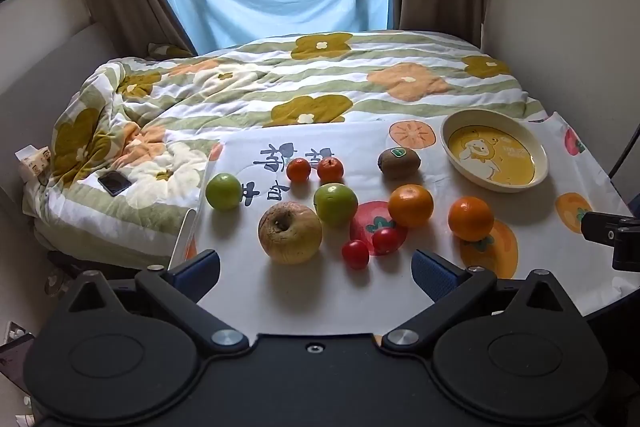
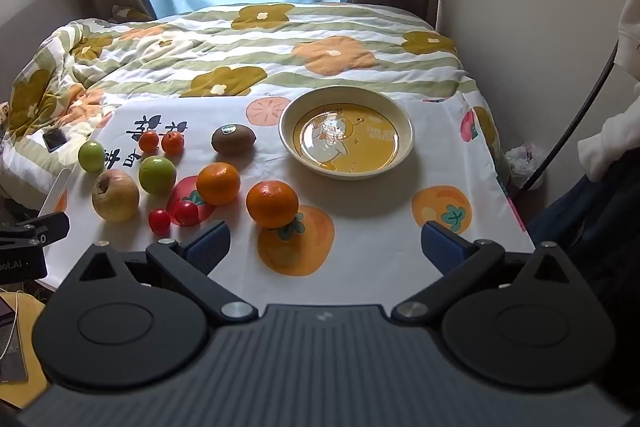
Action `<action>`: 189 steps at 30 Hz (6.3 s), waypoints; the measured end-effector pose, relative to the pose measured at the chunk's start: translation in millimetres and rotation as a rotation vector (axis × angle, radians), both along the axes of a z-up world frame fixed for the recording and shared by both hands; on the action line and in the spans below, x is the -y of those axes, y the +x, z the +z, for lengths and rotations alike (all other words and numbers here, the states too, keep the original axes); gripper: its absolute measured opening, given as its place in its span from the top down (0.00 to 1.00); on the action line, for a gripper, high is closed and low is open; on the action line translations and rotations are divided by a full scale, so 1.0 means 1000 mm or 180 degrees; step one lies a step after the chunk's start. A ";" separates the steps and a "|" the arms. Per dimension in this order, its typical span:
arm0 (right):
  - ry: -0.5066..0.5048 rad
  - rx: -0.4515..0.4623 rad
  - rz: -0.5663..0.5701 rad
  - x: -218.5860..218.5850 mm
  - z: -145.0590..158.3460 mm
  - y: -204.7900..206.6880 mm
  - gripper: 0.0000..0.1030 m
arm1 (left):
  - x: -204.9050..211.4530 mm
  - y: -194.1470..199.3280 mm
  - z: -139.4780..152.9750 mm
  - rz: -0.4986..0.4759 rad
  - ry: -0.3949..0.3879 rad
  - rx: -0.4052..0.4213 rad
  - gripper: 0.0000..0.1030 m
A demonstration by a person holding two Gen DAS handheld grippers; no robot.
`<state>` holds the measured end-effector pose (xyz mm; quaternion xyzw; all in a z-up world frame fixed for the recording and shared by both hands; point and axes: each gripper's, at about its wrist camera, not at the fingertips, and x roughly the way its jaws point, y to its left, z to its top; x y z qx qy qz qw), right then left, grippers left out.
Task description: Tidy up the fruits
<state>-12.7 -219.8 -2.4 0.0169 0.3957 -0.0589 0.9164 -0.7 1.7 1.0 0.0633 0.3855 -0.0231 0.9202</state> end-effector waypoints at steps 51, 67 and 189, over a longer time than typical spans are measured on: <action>-0.0015 -0.0026 0.0006 -0.008 -0.003 0.001 0.00 | -0.007 0.005 0.005 0.0015 0.0018 0.0102 0.00; -0.0006 -0.0040 0.0003 -0.006 -0.005 0.003 0.00 | -0.009 0.007 0.003 0.0022 0.0041 0.0116 0.00; 0.0297 0.0036 0.0326 -0.007 -0.086 0.101 0.26 | -0.030 0.097 -0.076 -0.0214 0.0028 0.0109 0.24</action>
